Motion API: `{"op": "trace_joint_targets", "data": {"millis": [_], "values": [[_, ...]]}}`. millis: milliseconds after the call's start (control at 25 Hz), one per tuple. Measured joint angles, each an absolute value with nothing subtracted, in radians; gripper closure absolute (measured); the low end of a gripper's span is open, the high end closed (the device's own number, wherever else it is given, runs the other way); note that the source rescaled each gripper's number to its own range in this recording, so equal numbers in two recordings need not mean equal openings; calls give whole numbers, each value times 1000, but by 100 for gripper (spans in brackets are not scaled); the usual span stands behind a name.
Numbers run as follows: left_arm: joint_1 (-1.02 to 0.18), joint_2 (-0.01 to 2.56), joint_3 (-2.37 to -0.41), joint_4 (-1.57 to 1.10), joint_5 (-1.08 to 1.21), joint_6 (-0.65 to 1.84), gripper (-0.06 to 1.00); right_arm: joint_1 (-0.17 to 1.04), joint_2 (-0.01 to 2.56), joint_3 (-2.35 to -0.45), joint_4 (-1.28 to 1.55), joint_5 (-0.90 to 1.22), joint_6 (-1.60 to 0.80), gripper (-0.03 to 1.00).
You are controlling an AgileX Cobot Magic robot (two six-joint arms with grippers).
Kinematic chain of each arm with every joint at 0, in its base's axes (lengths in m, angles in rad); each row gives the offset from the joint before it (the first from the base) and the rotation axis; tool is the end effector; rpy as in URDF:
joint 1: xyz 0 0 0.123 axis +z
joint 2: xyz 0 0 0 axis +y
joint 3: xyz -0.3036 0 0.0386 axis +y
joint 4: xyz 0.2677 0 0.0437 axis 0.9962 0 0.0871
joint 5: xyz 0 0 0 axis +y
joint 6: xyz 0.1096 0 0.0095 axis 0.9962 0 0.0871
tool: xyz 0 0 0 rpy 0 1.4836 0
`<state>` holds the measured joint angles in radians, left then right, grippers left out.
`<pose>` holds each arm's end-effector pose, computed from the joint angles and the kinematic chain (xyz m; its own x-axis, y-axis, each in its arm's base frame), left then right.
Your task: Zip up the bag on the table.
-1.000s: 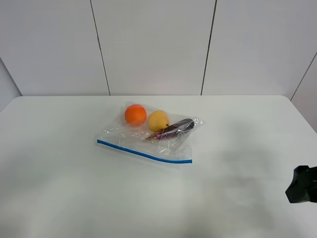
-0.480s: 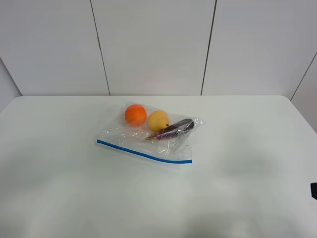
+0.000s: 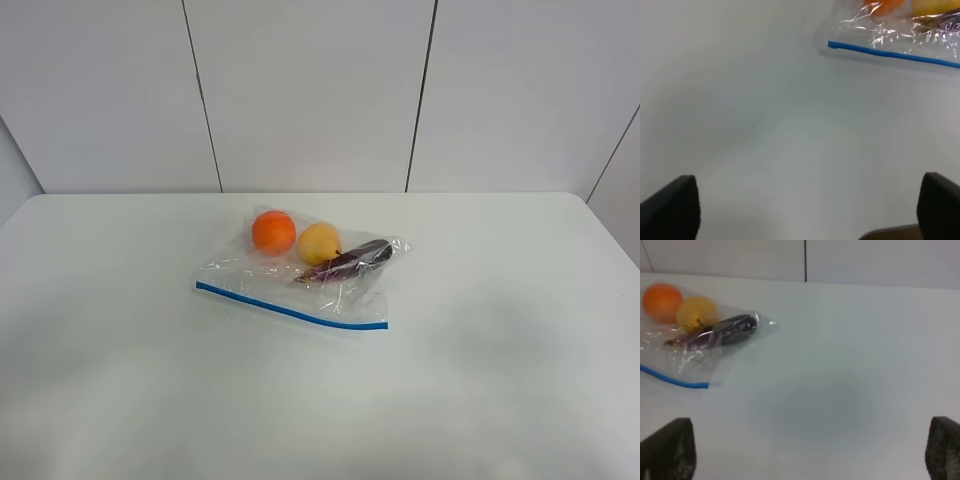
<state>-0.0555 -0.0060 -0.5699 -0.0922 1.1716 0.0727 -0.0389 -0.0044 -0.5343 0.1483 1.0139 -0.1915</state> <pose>-0.0078 -0.0089 0.2889 -0.4797 0.0633 -0.8751 0.1471 0.9891 -0.0090 0.0053 0.0136 0.2942 -0.3624 -0.0976 -0.9269 -0.1192 0.9912 -0.0577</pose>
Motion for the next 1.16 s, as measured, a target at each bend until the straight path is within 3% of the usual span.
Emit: {"op": "trace_joint_targets", "data": {"millis": [1160], "values": [[-55, -6, -570, -91, 1172, 73, -6, -32, -6, -493, 167, 1028, -172, -3]]}}
